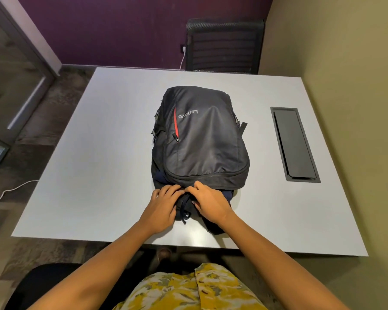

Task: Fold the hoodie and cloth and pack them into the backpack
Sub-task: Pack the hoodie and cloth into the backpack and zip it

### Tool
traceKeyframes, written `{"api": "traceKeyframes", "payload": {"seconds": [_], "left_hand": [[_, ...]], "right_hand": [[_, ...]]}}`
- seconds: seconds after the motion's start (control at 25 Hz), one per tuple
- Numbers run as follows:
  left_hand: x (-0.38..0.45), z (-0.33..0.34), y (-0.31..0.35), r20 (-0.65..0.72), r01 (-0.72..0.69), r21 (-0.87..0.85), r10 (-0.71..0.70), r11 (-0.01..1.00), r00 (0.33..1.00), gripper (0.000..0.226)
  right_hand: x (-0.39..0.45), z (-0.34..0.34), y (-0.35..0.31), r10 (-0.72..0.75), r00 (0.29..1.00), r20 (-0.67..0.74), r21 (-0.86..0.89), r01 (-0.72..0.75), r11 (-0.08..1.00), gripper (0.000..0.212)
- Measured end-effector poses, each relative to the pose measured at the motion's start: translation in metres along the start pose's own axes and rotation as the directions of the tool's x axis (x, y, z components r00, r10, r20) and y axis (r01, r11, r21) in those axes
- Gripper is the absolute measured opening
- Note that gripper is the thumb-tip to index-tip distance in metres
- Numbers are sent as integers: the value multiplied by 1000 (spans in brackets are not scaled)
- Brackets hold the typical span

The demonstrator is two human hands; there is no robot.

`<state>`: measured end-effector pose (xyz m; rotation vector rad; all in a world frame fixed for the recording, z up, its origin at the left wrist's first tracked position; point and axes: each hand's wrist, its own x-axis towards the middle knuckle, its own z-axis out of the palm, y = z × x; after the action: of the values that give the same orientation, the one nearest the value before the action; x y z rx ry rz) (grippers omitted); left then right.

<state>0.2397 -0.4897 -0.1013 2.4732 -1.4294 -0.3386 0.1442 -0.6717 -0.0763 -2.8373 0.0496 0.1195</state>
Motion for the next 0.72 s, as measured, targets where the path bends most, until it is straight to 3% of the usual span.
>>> {"api": "traceKeyframes", "payload": {"seconds": [0.08, 0.16, 0.2, 0.28, 0.36, 0.4, 0.56, 0.72], "left_hand": [[0, -1, -1, 40, 14, -34, -12, 999, 999, 68], [2, -4, -4, 36, 49, -68, -47, 996, 998, 62], [4, -6, -6, 20, 52, -48, -51, 997, 998, 53], [5, -8, -11, 0, 39, -30, -39, 999, 999, 34], [1, -8, -15, 5, 32, -84, -32, 996, 999, 34], [-1, -8, -15, 5, 40, -112, -40, 993, 999, 39], [-9, -12, -10, -39, 134, -233, -147, 963, 988, 51], [-4, -15, -10, -30, 309, -229, -324, 923, 946, 48]], "right_hand": [[2, -1, 3, 44, 999, -2, 42, -44, 998, 14], [1, -1, 7, 160, 987, -14, 276, -150, 949, 7], [2, -1, 8, 262, 965, -27, 437, -225, 871, 11], [10, 0, 13, 478, 878, 15, 719, -341, 605, 19], [19, 0, 14, 583, 803, 123, 836, -400, 375, 18], [23, 0, 13, 588, 798, 132, 837, -407, 366, 13], [22, 5, 2, 384, 921, 57, 661, -323, 678, 8], [23, -2, 11, 160, 983, 93, 270, -180, 946, 25]]}}
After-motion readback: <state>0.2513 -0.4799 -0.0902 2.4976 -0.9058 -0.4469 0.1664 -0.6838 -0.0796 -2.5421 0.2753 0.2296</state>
